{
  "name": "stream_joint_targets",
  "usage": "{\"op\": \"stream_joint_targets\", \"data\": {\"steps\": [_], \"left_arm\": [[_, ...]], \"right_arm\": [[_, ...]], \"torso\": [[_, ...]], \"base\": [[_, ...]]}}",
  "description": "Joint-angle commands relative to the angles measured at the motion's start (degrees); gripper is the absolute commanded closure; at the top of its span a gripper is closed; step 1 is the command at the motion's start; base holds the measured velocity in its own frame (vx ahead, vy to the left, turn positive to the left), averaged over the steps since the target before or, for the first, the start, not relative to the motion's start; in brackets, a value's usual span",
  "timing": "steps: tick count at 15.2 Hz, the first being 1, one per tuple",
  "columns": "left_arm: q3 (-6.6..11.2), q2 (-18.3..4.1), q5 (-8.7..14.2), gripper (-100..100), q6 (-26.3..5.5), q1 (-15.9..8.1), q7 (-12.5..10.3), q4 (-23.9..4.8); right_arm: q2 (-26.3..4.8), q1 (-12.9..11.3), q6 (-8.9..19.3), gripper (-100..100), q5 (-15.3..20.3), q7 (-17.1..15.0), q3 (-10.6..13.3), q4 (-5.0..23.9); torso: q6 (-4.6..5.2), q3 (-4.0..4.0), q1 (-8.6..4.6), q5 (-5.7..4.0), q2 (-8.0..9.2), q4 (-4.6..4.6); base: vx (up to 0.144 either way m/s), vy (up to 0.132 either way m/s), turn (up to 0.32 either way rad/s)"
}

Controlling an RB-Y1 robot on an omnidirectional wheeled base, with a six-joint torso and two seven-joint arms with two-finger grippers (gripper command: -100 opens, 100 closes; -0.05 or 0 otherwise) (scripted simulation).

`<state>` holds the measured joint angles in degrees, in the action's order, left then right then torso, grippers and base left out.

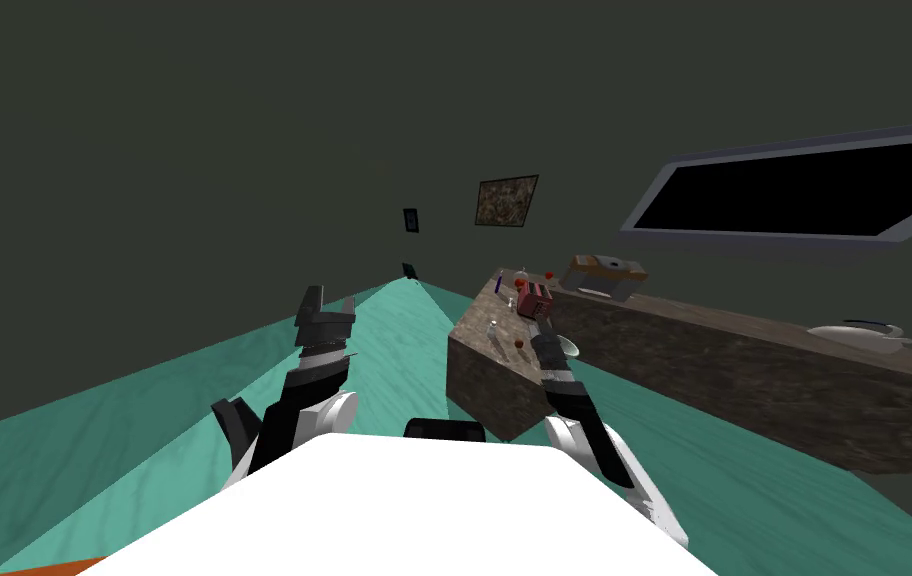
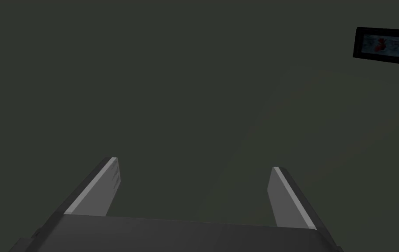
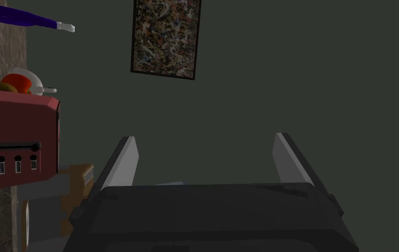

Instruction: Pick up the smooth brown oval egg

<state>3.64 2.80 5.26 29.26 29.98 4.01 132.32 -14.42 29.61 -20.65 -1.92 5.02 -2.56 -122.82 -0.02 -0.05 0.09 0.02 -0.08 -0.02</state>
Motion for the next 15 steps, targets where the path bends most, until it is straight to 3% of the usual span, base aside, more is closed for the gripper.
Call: {"op": "stream_joint_targets", "data": {"steps": [1,15], "left_arm": [[0.00,0.00,0.00,0,0.00,0.00,0.00,0.00],[0.00,0.00,0.00,0,0.00,0.00,0.00,0.00]], "right_arm": [[-1.77,0.43,0.09,-100,0.98,1.01,-0.49,0.94],[-17.29,4.05,2.56,-100,11.37,10.46,-5.64,10.06]], "torso": [[0.00,0.00,0.00,0.00,0.00,0.00],[0.00,-0.03,0.06,0.01,-0.06,-0.01]], "base": [[0.019,0.030,0.092],[0.026,0.034,0.101]]}}
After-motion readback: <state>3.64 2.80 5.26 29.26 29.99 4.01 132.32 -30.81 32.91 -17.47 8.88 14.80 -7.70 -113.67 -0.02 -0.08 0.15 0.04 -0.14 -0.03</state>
